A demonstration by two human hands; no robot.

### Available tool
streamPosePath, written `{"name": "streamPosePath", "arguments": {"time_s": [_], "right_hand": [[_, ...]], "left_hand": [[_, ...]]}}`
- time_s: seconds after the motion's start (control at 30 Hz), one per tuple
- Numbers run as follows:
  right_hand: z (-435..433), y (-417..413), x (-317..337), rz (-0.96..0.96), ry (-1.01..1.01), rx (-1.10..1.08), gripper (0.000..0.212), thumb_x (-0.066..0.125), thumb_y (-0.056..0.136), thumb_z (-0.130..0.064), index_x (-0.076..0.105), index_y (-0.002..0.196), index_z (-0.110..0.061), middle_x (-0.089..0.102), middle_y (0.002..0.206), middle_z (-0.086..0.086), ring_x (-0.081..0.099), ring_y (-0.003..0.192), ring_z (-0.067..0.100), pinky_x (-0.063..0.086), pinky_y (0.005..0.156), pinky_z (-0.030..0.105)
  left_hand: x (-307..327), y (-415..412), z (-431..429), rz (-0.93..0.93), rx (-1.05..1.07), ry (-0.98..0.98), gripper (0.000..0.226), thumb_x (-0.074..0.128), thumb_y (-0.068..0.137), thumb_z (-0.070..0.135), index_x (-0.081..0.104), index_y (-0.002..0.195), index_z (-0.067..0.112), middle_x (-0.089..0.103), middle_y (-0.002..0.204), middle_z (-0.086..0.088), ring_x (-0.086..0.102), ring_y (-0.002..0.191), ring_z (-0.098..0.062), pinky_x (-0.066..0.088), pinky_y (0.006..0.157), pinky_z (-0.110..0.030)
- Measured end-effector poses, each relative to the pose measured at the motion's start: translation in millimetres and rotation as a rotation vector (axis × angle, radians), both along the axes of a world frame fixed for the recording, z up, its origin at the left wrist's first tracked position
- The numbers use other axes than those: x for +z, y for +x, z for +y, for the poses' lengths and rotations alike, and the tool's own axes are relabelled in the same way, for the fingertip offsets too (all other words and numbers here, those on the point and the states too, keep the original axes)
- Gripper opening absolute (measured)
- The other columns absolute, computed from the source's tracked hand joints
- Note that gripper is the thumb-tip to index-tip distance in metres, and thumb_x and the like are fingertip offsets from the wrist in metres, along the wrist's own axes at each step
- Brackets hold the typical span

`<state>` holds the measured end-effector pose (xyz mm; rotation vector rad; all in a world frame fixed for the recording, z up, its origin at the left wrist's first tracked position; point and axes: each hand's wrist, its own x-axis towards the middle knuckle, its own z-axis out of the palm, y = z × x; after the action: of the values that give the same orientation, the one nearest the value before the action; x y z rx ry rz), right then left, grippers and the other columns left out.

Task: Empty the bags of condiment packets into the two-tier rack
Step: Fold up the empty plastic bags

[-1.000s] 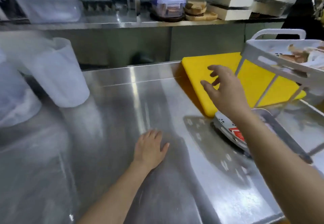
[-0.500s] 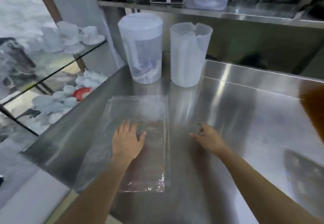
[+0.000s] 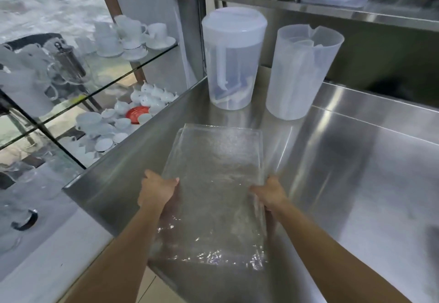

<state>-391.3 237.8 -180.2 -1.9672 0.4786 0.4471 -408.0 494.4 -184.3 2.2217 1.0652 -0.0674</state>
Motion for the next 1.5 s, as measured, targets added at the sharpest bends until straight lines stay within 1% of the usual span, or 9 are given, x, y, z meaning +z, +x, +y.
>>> {"name": "streamPosePath", "arguments": {"time_s": [0.17, 0.27, 0.37, 0.47, 0.77, 0.9, 1.03, 1.27, 1.5], "right_hand": [[-8, -4, -2, -0.050, -0.004, -0.060, 0.005, 0.061, 0.078, -0.006, 0.062, 0.077, -0.001, 0.063, 0.070, 0.014, 0.058, 0.059, 0.024, 0.048, 0.055, 0.034], [-26, -6, -2, -0.064, 0.022, -0.069, 0.034, 0.062, 0.080, -0.009, 0.047, 0.050, -0.013, 0.047, 0.048, 0.002, 0.044, 0.041, 0.014, 0.035, 0.044, 0.025], [-51, -13, 3, -0.046, 0.034, -0.089, 0.031, 0.064, 0.081, -0.013, 0.049, 0.053, -0.013, 0.046, 0.052, 0.006, 0.043, 0.048, 0.020, 0.034, 0.051, 0.032], [-83, -25, 1, -0.013, 0.021, -0.139, 0.027, 0.064, 0.079, -0.008, 0.053, 0.055, -0.008, 0.049, 0.055, 0.013, 0.046, 0.050, 0.023, 0.032, 0.050, 0.031], [-171, -72, 6, 0.141, 0.195, -0.285, 0.027, 0.062, 0.085, -0.021, 0.054, 0.064, -0.008, 0.058, 0.059, 0.020, 0.060, 0.041, 0.026, 0.029, 0.040, 0.020], [-190, -87, 4, 0.125, 0.319, -0.376, 0.013, 0.058, 0.087, -0.011, 0.059, 0.078, -0.001, 0.062, 0.065, 0.020, 0.061, 0.041, 0.024, 0.044, 0.033, 0.022], [-199, -96, 1, 0.130, 0.316, -0.375, 0.013, 0.055, 0.089, -0.011, 0.060, 0.082, 0.000, 0.066, 0.070, 0.022, 0.065, 0.056, 0.031, 0.052, 0.048, 0.033], [-196, -97, 5, 0.139, 0.239, -0.369, 0.032, 0.057, 0.090, -0.026, 0.059, 0.073, 0.001, 0.065, 0.052, 0.018, 0.060, 0.039, 0.027, 0.052, 0.041, 0.029], [-196, -99, 4, 0.068, 0.345, -0.339, 0.013, 0.062, 0.086, -0.013, 0.057, 0.080, -0.003, 0.067, 0.049, 0.009, 0.061, 0.036, 0.017, 0.051, 0.035, 0.023]], "left_hand": [[-5, 13, -3, -0.052, 0.028, -0.338, 0.022, 0.073, 0.069, 0.020, 0.065, 0.073, 0.000, 0.066, 0.069, -0.019, 0.065, 0.072, -0.035, 0.049, 0.067, -0.033], [0, 14, -10, -0.026, -0.012, -0.432, 0.030, 0.068, 0.074, 0.012, 0.053, 0.047, 0.009, 0.046, 0.036, -0.004, 0.041, 0.036, -0.021, 0.029, 0.045, -0.021], [11, 17, -21, 0.045, -0.082, -0.611, 0.018, 0.060, 0.081, 0.007, 0.059, 0.062, 0.006, 0.062, 0.056, -0.006, 0.056, 0.044, -0.014, 0.044, 0.040, -0.019], [19, 19, -44, 0.143, -0.179, -0.799, 0.007, 0.060, 0.084, 0.005, 0.061, 0.077, 0.004, 0.068, 0.080, -0.010, 0.065, 0.072, -0.019, 0.053, 0.061, -0.029], [3, 22, -116, 0.219, -0.399, -0.808, 0.004, 0.055, 0.086, -0.002, 0.054, 0.088, 0.002, 0.069, 0.052, -0.013, 0.070, 0.051, -0.023, 0.053, 0.041, -0.028], [0, 20, -131, 0.239, -0.444, -0.836, 0.009, 0.062, 0.083, 0.004, 0.057, 0.090, 0.000, 0.071, 0.060, -0.017, 0.070, 0.054, -0.024, 0.054, 0.044, -0.029], [1, 21, -135, 0.254, -0.489, -0.826, 0.011, 0.069, 0.077, 0.003, 0.062, 0.084, 0.001, 0.074, 0.067, -0.015, 0.072, 0.062, -0.023, 0.056, 0.050, -0.030], [-2, 14, -133, 0.222, -0.484, -0.821, 0.006, 0.063, 0.082, 0.000, 0.060, 0.083, 0.005, 0.073, 0.064, -0.015, 0.071, 0.061, -0.024, 0.056, 0.050, -0.030], [1, 9, -130, 0.215, -0.494, -0.869, 0.011, 0.070, 0.077, 0.006, 0.061, 0.085, 0.007, 0.075, 0.072, -0.014, 0.072, 0.067, -0.024, 0.057, 0.054, -0.032]]}}
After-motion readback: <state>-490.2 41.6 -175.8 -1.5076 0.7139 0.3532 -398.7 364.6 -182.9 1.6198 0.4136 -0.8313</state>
